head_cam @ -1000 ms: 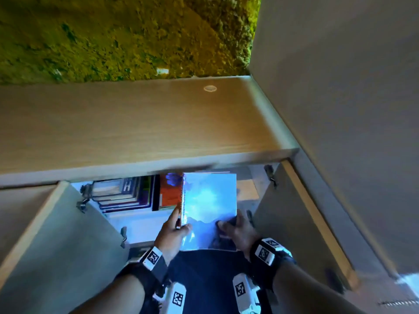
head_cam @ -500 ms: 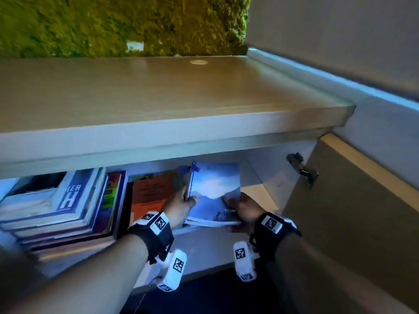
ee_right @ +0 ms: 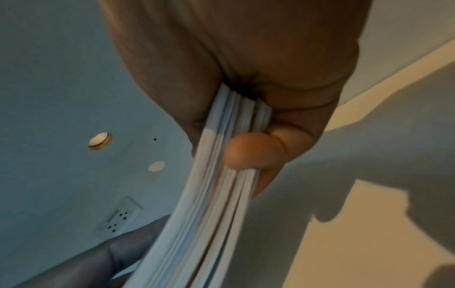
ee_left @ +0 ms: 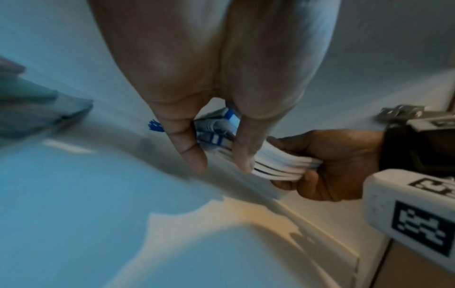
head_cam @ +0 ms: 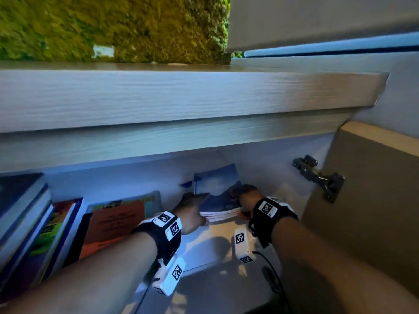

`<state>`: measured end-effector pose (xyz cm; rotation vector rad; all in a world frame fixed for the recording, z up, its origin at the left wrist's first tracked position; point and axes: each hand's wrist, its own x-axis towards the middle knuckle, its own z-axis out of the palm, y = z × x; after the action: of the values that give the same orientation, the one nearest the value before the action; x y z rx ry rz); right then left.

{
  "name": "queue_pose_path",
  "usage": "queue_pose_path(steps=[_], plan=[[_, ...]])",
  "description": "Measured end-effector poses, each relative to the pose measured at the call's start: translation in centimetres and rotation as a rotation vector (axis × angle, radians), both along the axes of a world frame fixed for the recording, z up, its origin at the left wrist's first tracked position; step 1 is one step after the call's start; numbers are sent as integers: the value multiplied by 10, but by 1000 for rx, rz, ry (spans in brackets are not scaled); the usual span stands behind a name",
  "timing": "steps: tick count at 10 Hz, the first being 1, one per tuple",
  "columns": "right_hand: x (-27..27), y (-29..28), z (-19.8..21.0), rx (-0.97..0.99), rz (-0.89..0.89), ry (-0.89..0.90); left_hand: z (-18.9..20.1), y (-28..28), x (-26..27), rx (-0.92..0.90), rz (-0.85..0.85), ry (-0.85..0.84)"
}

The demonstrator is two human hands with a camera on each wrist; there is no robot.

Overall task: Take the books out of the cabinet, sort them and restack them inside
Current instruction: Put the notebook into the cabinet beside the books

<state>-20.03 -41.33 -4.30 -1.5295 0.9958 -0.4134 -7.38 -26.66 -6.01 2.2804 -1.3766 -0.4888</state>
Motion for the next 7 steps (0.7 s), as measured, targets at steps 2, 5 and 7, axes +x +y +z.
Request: queue_pose_path(steps=[2, 5, 7], plan=[[13, -42, -3, 25, 54, 1, -13, -47, 9, -20, 37, -124], [32, -72, -35, -180, -125, -14, -6, -88, 39, 117, 28, -317], [44, -67, -51, -237, -15, 64, -1, -106, 43, 114, 9, -303]])
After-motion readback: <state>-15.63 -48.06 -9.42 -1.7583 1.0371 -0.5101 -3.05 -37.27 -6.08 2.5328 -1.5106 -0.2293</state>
